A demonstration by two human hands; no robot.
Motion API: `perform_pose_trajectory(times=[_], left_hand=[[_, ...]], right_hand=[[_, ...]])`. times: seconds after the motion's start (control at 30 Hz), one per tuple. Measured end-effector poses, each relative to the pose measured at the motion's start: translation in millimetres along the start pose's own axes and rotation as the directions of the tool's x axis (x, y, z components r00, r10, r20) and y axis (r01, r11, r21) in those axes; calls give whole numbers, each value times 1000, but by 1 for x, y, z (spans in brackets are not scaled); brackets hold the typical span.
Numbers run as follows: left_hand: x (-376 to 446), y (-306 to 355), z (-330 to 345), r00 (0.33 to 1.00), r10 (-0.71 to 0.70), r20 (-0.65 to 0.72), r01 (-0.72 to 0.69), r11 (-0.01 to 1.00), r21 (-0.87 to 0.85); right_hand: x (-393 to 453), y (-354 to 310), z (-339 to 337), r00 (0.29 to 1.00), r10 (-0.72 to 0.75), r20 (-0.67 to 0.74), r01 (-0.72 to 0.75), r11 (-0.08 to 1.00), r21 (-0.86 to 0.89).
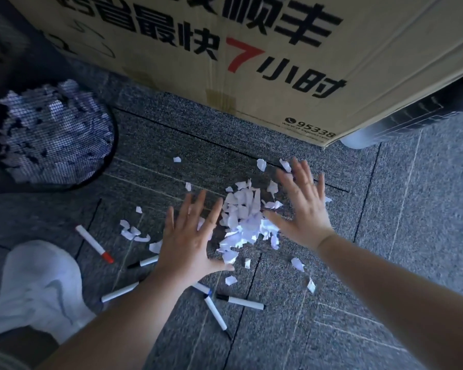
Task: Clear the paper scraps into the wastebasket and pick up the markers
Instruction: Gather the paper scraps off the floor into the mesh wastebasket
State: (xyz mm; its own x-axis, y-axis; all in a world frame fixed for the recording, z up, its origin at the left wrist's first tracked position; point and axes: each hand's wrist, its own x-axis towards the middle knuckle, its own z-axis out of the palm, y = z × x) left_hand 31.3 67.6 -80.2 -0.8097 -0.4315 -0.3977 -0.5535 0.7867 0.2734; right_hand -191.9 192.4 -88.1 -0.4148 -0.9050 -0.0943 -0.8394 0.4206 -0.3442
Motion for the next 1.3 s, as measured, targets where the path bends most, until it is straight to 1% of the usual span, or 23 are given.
perform_pose_trajectory(times=[0.07,0.13,0.2,0.27,0.3,0.4,0.5,0.57,0.63,0.73,0.77,0.83,0.9,0.97,1.0,1.03,1.13,1.2,1.23,1.3], left_hand=[[4,5,4,999,39,32,-38,999,-32],[11,14,8,995,90,43,-88,995,-54],[19,24,12,994,109,29,-106,991,-85],[25,29,14,994,105,25,-102,989,-109],[26,30,14,994,108,12,-106,987,-117],[28,31,14,995,94,-16,-96,988,-125],[29,34,16,995,81,-53,-85,994,-67],[28,36,15,991,94,-91,-97,995,-37],[27,35,17,982,128,-141,-126,992,21],[24,34,21,950,243,-193,-221,966,131],[23,36,21,942,277,-190,-252,957,144],[22,37,19,933,322,-160,-300,943,146],[23,33,14,932,349,-100,-337,934,115],[25,29,2,927,373,48,-376,924,73],[24,27,-5,919,369,138,-379,924,58],[23,23,-9,919,331,214,-353,933,73],[15,9,-22,931,213,297,-257,959,117],[13,1,-37,942,141,304,-190,972,138],[12,-2,-45,949,110,294,-157,978,139],[12,-6,-60,969,50,243,-79,990,113]], right_hand=[[14,18,-4,998,53,22,-53,998,-20],[28,25,-3,996,63,70,-58,996,-66],[37,23,2,991,72,116,-57,990,-129],[38,17,6,988,92,124,-76,989,-128],[35,13,7,988,84,131,-72,993,-98],[13,-8,12,979,-37,199,33,999,21],[-14,-29,22,955,-140,261,130,990,57],[-23,-34,27,940,-160,301,163,986,16],[-24,-35,30,933,-160,323,198,976,-90],[-29,-32,36,941,-223,253,270,948,-168],[-30,-30,38,942,-255,218,297,936,-190],[-29,-27,40,930,-328,163,358,907,-222],[-24,-26,37,903,-405,140,428,873,-235],[-18,-27,33,861,-484,157,508,834,-215],[-13,-29,29,845,-499,190,531,823,-202],[-7,-30,26,834,-502,230,544,818,-186],[15,-43,14,777,-492,393,568,817,-101],[26,-51,3,740,-418,527,525,848,-64],[29,-54,-3,741,-359,567,479,875,-72],[34,-60,-17,804,-244,543,329,942,-65]])
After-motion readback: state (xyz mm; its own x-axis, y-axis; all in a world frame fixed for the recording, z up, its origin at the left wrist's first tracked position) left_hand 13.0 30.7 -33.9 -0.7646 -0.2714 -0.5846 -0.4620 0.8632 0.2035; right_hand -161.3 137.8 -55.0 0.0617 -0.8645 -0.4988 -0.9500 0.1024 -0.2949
